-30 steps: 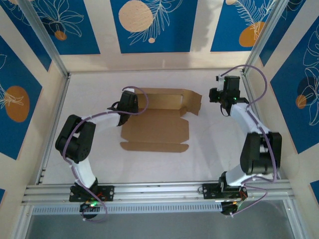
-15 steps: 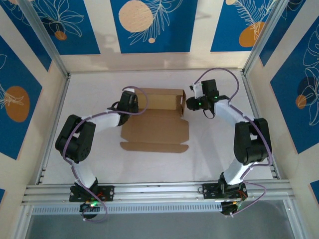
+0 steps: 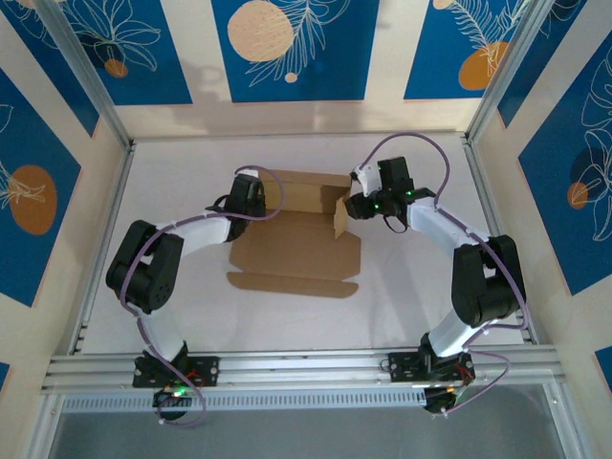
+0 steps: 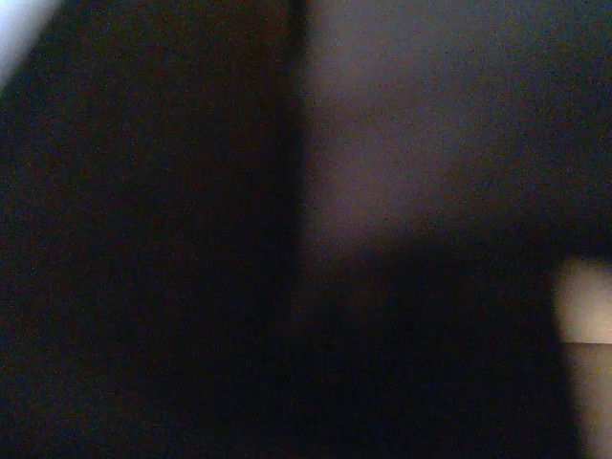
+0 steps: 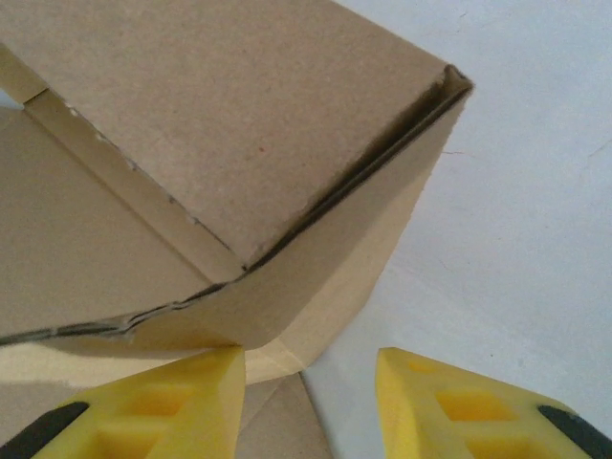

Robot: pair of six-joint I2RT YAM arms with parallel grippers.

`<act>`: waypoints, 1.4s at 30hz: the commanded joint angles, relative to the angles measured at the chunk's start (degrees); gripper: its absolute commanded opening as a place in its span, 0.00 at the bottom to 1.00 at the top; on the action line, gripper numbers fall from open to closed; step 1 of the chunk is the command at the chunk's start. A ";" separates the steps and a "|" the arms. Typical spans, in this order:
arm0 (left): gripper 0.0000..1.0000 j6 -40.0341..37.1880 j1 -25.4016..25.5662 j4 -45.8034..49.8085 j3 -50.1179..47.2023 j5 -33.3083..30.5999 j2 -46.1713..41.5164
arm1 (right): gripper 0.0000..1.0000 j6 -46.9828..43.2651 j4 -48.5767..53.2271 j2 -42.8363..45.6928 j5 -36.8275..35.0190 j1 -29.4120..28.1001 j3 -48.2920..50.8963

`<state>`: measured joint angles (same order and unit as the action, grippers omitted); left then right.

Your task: Fold the paper box

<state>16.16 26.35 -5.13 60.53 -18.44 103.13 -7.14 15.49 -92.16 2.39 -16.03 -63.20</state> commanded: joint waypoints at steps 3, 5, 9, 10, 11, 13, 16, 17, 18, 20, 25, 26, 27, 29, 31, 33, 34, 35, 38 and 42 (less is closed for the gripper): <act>0.00 1.15 -0.30 2.22 0.06 2.64 1.37 | 0.48 -1.30 0.38 -1.00 2.95 -1.74 -0.70; 0.00 1.20 -0.25 2.05 -0.09 2.73 1.29 | 0.55 -1.24 0.25 -1.69 2.53 -1.96 -0.99; 0.00 1.01 -0.19 1.77 -0.27 3.15 1.28 | 0.60 -0.71 0.04 -3.68 -0.16 -2.10 -2.22; 0.00 0.99 -0.16 1.62 -0.31 3.39 1.28 | 0.61 -0.52 -0.16 -4.33 -2.03 -2.15 -2.64; 0.00 0.90 -0.20 1.54 -0.33 3.56 1.33 | 0.61 -0.22 0.02 -5.21 -4.15 -2.14 -3.25; 0.00 0.81 -0.11 1.45 -0.42 3.68 1.28 | 0.61 -0.16 -0.38 -6.41 -6.72 -1.85 -3.93; 0.00 0.30 -0.07 1.26 -0.52 3.95 1.19 | 0.60 -0.16 -1.38 -7.58 -9.33 -1.48 -4.52; 0.00 0.23 -0.10 1.30 -0.50 4.02 1.10 | 0.59 -0.37 -1.97 -7.55 -8.26 -1.29 -4.48; 0.00 0.11 -0.07 1.26 -0.52 4.13 1.11 | 0.58 -0.67 -2.72 -7.40 -7.50 -1.11 -4.24; 0.00 -0.11 -0.07 1.17 -0.53 4.36 1.11 | 0.55 -1.90 -3.57 -7.48 -7.19 -0.91 -4.46; 0.00 -0.93 0.09 0.73 -0.68 5.18 1.11 | 0.55 -4.36 -2.42 -9.72 -10.18 -0.48 -8.37; 0.00 -1.03 0.11 0.61 -0.75 5.21 1.11 | 0.57 -4.83 -2.30 -10.15 -11.23 -0.50 -9.13; 0.00 -1.13 0.11 0.56 -0.77 5.23 1.06 | 0.58 -5.07 -2.37 -10.47 -12.04 -0.53 -9.62; 0.00 -1.45 0.11 0.49 -0.69 5.38 1.02 | 0.60 -5.36 -2.44 -11.04 -12.99 -0.39 -10.62; 0.00 -1.69 0.08 0.47 -0.69 5.26 0.98 | 0.61 -5.71 -2.48 -11.61 -13.09 -0.25 -11.42; 0.00 -1.97 0.11 0.53 -0.59 5.30 1.02 | 0.62 -6.29 -2.39 -12.43 -13.45 -0.31 -12.33; 0.00 -2.09 0.06 0.55 -0.51 5.26 1.02 | 0.63 -6.54 -2.47 -12.84 -13.63 -0.19 -12.75; 0.00 -2.26 0.11 0.69 -0.46 5.19 0.93 | 0.63 -6.79 -2.76 -13.17 -13.83 -0.21 -13.08; 0.00 -2.79 0.16 0.78 -0.37 5.01 0.94 | 0.65 -7.09 -3.92 -13.74 -14.65 0.01 -13.62; 0.00 -3.09 0.18 0.56 -0.35 5.07 1.06 | 0.65 -7.19 -5.80 -14.23 -11.13 0.43 -13.65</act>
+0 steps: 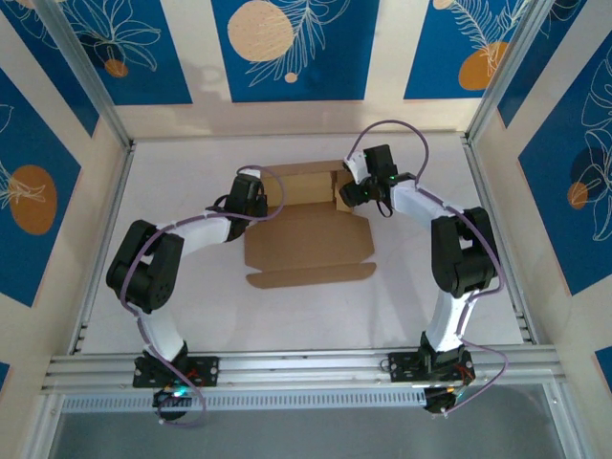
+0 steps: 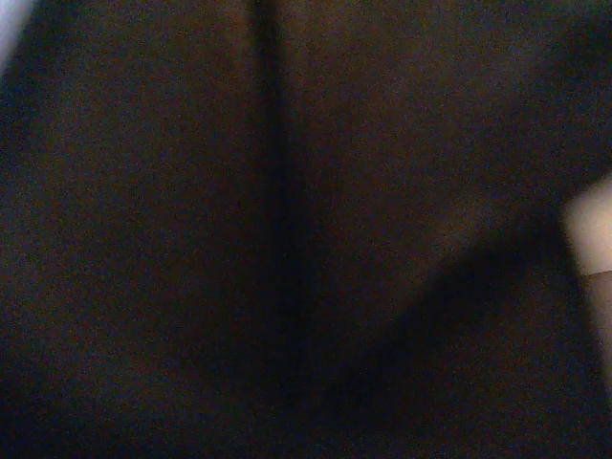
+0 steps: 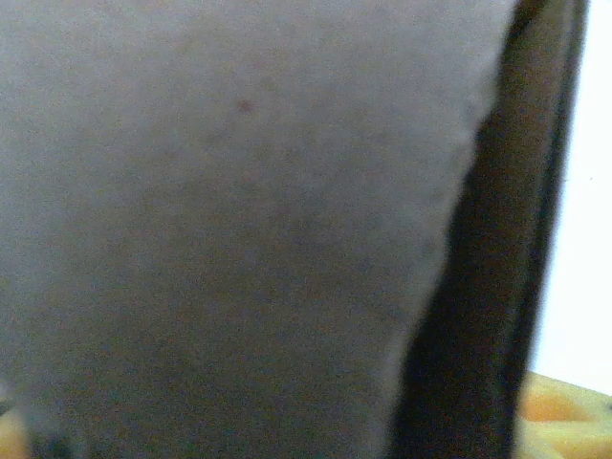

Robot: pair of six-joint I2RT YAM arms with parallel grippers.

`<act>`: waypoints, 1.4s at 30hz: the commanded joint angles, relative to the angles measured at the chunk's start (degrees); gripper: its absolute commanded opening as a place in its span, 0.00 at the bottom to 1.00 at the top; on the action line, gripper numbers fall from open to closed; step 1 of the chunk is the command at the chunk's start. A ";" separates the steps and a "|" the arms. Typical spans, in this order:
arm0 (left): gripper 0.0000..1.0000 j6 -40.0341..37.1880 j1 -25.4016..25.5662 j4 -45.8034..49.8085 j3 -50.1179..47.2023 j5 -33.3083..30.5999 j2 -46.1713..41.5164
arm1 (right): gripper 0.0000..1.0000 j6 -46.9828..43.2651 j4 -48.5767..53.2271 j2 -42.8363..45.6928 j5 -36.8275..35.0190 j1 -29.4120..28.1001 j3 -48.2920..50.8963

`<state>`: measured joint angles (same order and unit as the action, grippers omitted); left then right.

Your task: Fold the paper box

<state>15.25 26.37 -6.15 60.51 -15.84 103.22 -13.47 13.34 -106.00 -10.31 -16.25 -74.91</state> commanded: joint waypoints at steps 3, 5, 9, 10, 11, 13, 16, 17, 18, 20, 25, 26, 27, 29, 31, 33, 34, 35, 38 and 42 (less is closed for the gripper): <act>0.00 -2.32 0.10 1.58 -0.26 2.56 1.19 | 0.61 0.23 -4.49 -0.60 6.97 1.23 -2.30; 0.00 -2.37 0.13 1.49 -0.15 2.60 1.20 | 0.55 1.23 -3.00 -1.42 9.88 1.50 -3.75; 0.00 -2.35 0.17 1.41 -0.20 2.51 1.16 | 0.44 2.42 -1.74 -2.37 10.85 1.42 -4.15; 0.00 -2.16 0.17 1.27 -0.18 2.65 1.17 | 0.43 2.77 -1.74 -2.50 10.43 1.24 -3.79; 0.00 -1.99 0.09 1.27 -0.17 2.81 1.26 | 0.42 3.07 -1.86 -2.54 10.33 1.19 -3.22; 0.00 -1.59 0.17 1.10 -0.24 3.03 1.24 | 0.42 3.03 -2.10 -2.90 8.75 0.88 -2.31; 0.00 -1.01 0.22 0.79 -0.40 3.44 1.30 | 0.41 2.84 -1.23 -4.23 6.19 0.42 -2.16; 0.00 -1.01 0.21 0.75 -0.42 3.53 1.28 | 0.41 2.69 -1.34 -4.63 5.45 0.30 -2.00; 0.00 -0.92 0.24 0.70 -0.47 3.71 1.31 | 0.41 2.75 -1.54 -4.82 5.02 0.17 -1.91; 0.00 -0.81 0.44 0.62 -0.49 3.71 1.21 | 0.37 3.06 -1.85 -5.24 3.50 -0.22 -1.87; 0.00 -0.24 0.87 0.53 -0.48 3.58 1.06 | 0.26 4.46 -3.41 -5.44 -2.90 -1.87 -1.99; 0.00 -0.09 0.91 0.61 -0.57 3.45 1.02 | 0.24 4.94 -3.63 -5.48 -4.59 -2.24 -1.93; 0.00 0.11 0.91 0.70 -0.57 3.38 0.87 | 0.23 5.23 -3.74 -5.62 -5.46 -2.57 -1.98; 0.00 0.32 1.05 0.64 -0.66 3.23 0.67 | 0.21 5.65 -4.36 -5.70 -7.36 -3.02 -1.64; 0.00 0.78 1.07 0.68 -0.82 3.18 0.46 | 0.19 5.83 -4.47 -5.93 -9.91 -3.64 -1.58; 0.00 1.19 1.27 0.53 -1.01 3.22 0.36 | 0.19 6.17 -4.39 -6.15 -11.43 -3.88 -1.80; 0.00 1.36 1.31 0.42 -1.01 3.27 0.25 | 0.18 6.56 -3.94 -6.42 -12.32 -3.96 -2.09; 0.00 1.57 1.40 0.44 -1.01 3.27 0.23 | 0.17 7.04 -3.23 -6.73 -13.38 -4.08 -2.54; 0.00 2.23 1.65 0.37 -1.18 3.23 0.21 | 0.12 8.56 -1.56 -8.07 -18.25 -4.47 -4.05; 0.00 2.86 1.84 0.18 -1.29 3.27 0.05 | 0.03 10.31 0.33 -9.76 -24.26 -5.28 -5.81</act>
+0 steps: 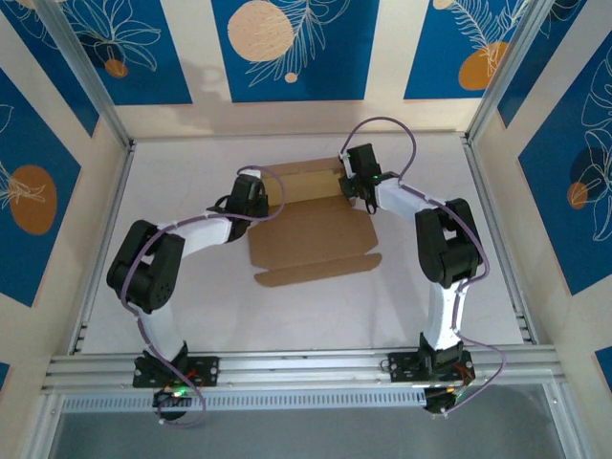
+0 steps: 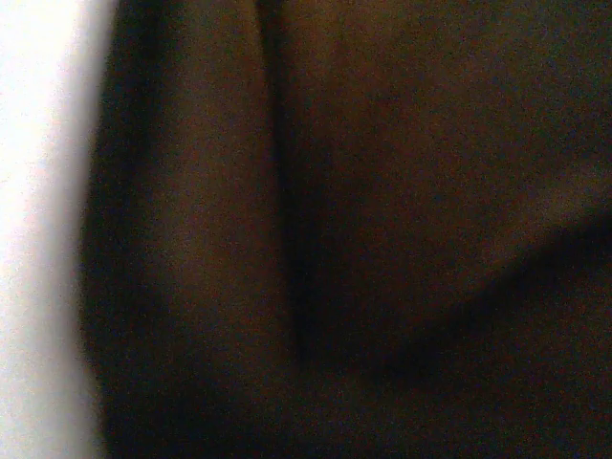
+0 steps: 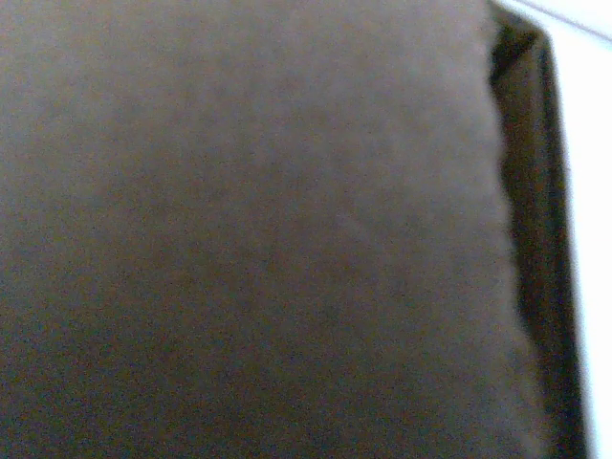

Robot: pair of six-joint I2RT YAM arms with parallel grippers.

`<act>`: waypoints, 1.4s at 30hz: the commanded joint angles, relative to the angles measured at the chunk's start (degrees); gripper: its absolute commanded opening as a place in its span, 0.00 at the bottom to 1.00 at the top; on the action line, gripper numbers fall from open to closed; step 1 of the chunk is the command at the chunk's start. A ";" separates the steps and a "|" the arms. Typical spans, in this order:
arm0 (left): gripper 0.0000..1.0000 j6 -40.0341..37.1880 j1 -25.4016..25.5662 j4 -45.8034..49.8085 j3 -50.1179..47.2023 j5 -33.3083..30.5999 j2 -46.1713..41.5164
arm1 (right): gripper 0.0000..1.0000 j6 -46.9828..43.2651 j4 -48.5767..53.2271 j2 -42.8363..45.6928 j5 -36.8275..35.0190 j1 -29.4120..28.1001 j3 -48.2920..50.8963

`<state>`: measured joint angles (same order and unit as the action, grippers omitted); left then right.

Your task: Fold the paper box

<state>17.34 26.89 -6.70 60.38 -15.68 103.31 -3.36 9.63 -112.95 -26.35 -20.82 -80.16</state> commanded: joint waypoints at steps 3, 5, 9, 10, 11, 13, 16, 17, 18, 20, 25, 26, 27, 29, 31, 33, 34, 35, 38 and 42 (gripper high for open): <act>0.00 0.85 1.47 0.72 -1.15 3.21 -0.04 | 0.00 1.11 4.74 -3.23 -9.68 -1.12 -1.28; 0.00 0.94 1.58 0.72 -1.15 3.29 0.05 | 0.00 1.72 5.41 -3.42 -9.78 -1.45 -1.88; 0.00 1.13 1.83 0.63 -1.17 3.38 -0.04 | 0.00 3.17 7.70 -4.44 -11.23 -1.73 -3.40; 0.00 1.20 1.93 0.65 -1.14 3.29 -0.10 | 0.00 3.56 8.26 -4.68 -11.73 -1.88 -3.74; 0.00 1.25 2.01 0.63 -1.15 3.29 -0.12 | 0.00 4.01 8.64 -4.85 -12.34 -1.97 -3.95; 0.00 1.44 2.08 0.65 -1.25 3.15 -0.29 | 0.00 6.11 9.94 -5.01 -14.23 -2.23 -4.65; 0.00 2.04 2.37 0.11 -1.58 3.30 -0.72 | 0.00 9.57 11.07 -5.17 -17.89 -2.80 -5.56; 0.00 2.21 2.37 0.02 -1.58 3.43 -0.74 | 0.00 10.89 11.64 -5.22 -19.21 -3.16 -5.98; 0.00 2.34 2.44 -0.06 -1.58 3.44 -0.82 | 0.00 12.63 12.61 -5.26 -20.34 -3.46 -6.61; 0.00 2.56 2.55 -0.17 -1.68 3.38 -0.76 | 0.00 16.81 15.25 -5.68 -21.59 -3.87 -8.08; 0.00 4.17 2.68 -0.69 -2.27 3.03 -0.87 | 0.00 26.70 21.15 -6.97 -20.21 -4.38 -10.00; 0.00 4.41 2.64 -0.84 -2.46 3.03 -0.78 | 0.00 28.37 21.68 -7.15 -20.23 -4.63 -9.87; 0.00 4.81 2.78 -0.95 -2.55 3.03 -0.76 | 0.00 29.88 22.04 -7.20 -20.31 -4.88 -9.79; 0.00 5.91 2.96 -1.16 -2.87 2.94 -0.70 | 0.00 32.73 22.81 -7.37 -20.09 -5.33 -9.73; 0.00 7.01 3.07 -1.55 -3.24 2.94 -0.66 | 0.00 35.03 23.15 -7.40 -19.34 -5.55 -9.59; 0.00 7.75 3.05 -1.74 -3.59 2.61 -0.64 | 0.00 36.14 23.03 -7.31 -18.33 -5.55 -9.36; 0.00 7.86 3.08 -1.74 -3.73 2.27 -0.68 | 0.00 36.84 23.15 -7.22 -18.37 -5.55 -9.17; 0.00 8.04 3.02 -1.65 -3.83 1.92 -0.80 | 0.00 37.21 23.05 -6.97 -18.36 -5.52 -8.91; 0.00 8.44 3.08 -2.16 -4.23 1.38 -1.25 | 0.00 38.37 20.24 -4.67 -16.53 -4.73 -5.92; 0.00 9.82 3.00 -3.22 -4.32 1.44 -1.16 | 0.01 39.19 15.47 -1.33 -11.70 -3.53 -1.86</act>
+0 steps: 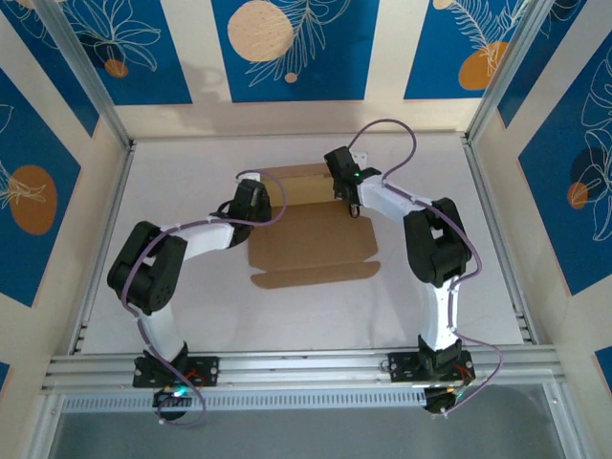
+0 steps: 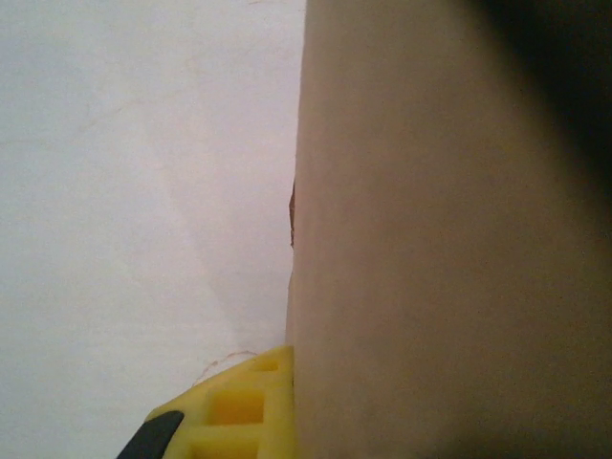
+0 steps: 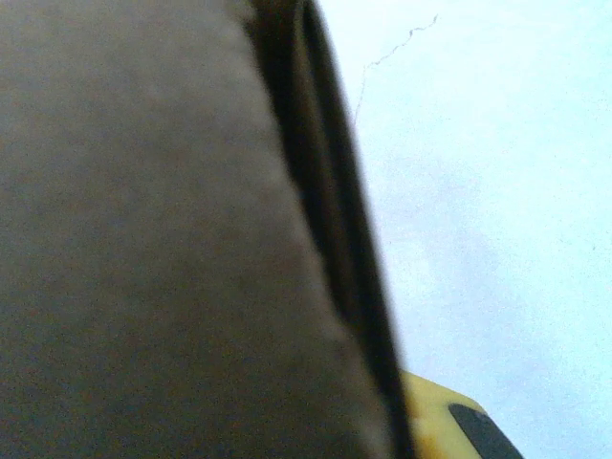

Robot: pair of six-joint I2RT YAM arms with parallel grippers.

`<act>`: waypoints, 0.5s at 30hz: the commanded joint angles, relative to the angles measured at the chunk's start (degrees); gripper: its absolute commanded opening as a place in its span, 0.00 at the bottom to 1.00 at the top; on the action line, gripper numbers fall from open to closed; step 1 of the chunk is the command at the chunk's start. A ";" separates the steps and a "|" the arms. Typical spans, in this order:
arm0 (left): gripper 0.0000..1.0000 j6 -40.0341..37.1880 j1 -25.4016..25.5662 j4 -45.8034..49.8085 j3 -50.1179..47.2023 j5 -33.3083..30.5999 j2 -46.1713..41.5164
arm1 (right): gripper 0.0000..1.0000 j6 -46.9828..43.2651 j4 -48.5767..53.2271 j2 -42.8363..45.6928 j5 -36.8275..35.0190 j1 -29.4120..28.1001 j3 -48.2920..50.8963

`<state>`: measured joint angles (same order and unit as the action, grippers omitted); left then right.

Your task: Fold the paper box

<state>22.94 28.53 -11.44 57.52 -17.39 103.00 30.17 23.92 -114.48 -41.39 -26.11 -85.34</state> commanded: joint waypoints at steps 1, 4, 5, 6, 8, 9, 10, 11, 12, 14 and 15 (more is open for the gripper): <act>0.00 4.70 1.31 1.14 -1.57 3.25 -0.85 | 0.01 5.69 1.01 0.35 3.85 1.76 3.47; 0.00 5.71 1.33 -0.27 -2.10 3.59 -1.20 | 0.02 5.42 -0.31 0.64 6.37 1.69 3.94; 0.00 6.02 1.28 -0.59 -2.22 3.58 -1.32 | 0.02 5.88 -0.49 0.78 6.71 1.66 4.12; 0.00 6.28 1.30 -1.13 -2.40 3.50 -1.42 | 0.02 6.21 -0.76 0.94 7.53 1.67 4.29; 0.00 7.21 1.32 -1.63 -2.67 3.11 -1.81 | 0.02 7.44 -0.90 1.21 8.01 1.58 4.48; 0.00 7.70 1.27 -1.65 -2.60 2.77 -1.88 | 0.02 8.09 -0.85 1.31 8.38 1.56 4.40; 0.00 8.01 1.27 -1.53 -2.51 2.42 -1.77 | 0.02 8.76 -0.68 1.42 8.69 1.45 4.24; 0.00 8.23 1.38 -1.04 -2.34 1.73 -1.62 | 0.02 9.42 -0.43 1.49 8.68 1.34 4.14; 0.00 8.55 1.50 -0.22 -1.95 0.52 -1.46 | 0.02 10.25 0.12 1.57 8.54 1.15 3.81; 0.00 9.79 1.69 1.35 -1.54 -2.54 -1.25 | 0.02 12.19 1.71 1.56 7.89 0.59 3.07; 0.00 10.31 1.78 2.24 -1.30 -4.40 -1.09 | 0.02 13.35 2.86 1.60 7.08 0.17 2.62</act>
<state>27.49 29.41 -13.21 56.29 -19.38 102.78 34.02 22.02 -112.60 -37.50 -25.54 -82.83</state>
